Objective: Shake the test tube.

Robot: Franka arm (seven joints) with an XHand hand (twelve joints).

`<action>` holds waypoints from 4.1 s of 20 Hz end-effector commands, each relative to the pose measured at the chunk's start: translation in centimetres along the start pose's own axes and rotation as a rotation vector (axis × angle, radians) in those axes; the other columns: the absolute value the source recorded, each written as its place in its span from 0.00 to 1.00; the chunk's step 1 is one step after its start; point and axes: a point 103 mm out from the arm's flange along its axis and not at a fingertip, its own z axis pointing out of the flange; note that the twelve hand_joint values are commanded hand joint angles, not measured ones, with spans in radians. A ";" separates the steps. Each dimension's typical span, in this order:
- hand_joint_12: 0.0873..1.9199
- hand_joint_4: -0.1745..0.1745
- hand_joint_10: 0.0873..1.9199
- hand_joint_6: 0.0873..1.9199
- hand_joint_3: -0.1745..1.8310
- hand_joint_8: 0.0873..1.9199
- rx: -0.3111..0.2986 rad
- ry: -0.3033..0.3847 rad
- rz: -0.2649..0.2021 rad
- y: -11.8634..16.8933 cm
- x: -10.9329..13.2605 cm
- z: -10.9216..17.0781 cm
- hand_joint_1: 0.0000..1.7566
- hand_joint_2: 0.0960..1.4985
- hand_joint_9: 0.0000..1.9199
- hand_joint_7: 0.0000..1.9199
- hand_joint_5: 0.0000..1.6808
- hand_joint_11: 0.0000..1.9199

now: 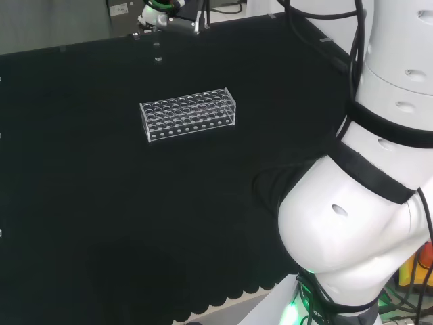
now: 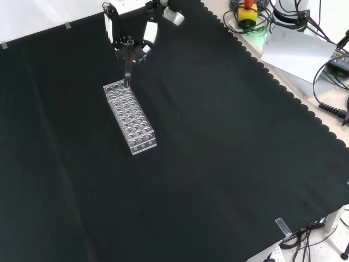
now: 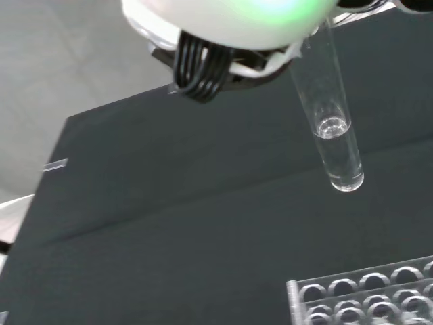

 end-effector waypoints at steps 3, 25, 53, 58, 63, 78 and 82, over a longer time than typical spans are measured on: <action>0.42 0.00 0.23 0.20 0.39 0.21 -0.045 -0.110 0.160 0.6 -9.0 -2.2 0.70 0.39 0.85 0.91 0.82 0.67; 0.42 0.00 0.23 0.20 0.39 0.21 -0.063 -0.073 0.193 0.5 -11.7 -2.3 0.70 0.39 0.85 0.91 0.82 0.67; 0.42 0.00 0.23 0.20 0.40 0.21 -0.016 -0.052 0.101 0.7 -4.4 0.0 0.70 0.39 0.85 0.91 0.82 0.67; 0.42 0.00 0.23 0.20 0.40 0.21 -0.047 -0.114 0.181 1.3 -10.3 -2.0 0.70 0.39 0.85 0.91 0.82 0.67; 0.42 0.00 0.23 0.20 0.40 0.21 -0.080 -0.150 0.258 0.9 -16.1 -4.0 0.70 0.39 0.85 0.91 0.82 0.67; 0.42 0.00 0.23 0.20 0.40 0.21 -0.067 -0.079 0.223 1.2 -13.6 -2.7 0.70 0.39 0.85 0.91 0.82 0.67; 0.42 0.00 0.23 0.20 0.40 0.21 -0.036 -0.051 0.166 1.4 -10.2 -1.6 0.70 0.39 0.85 0.91 0.82 0.67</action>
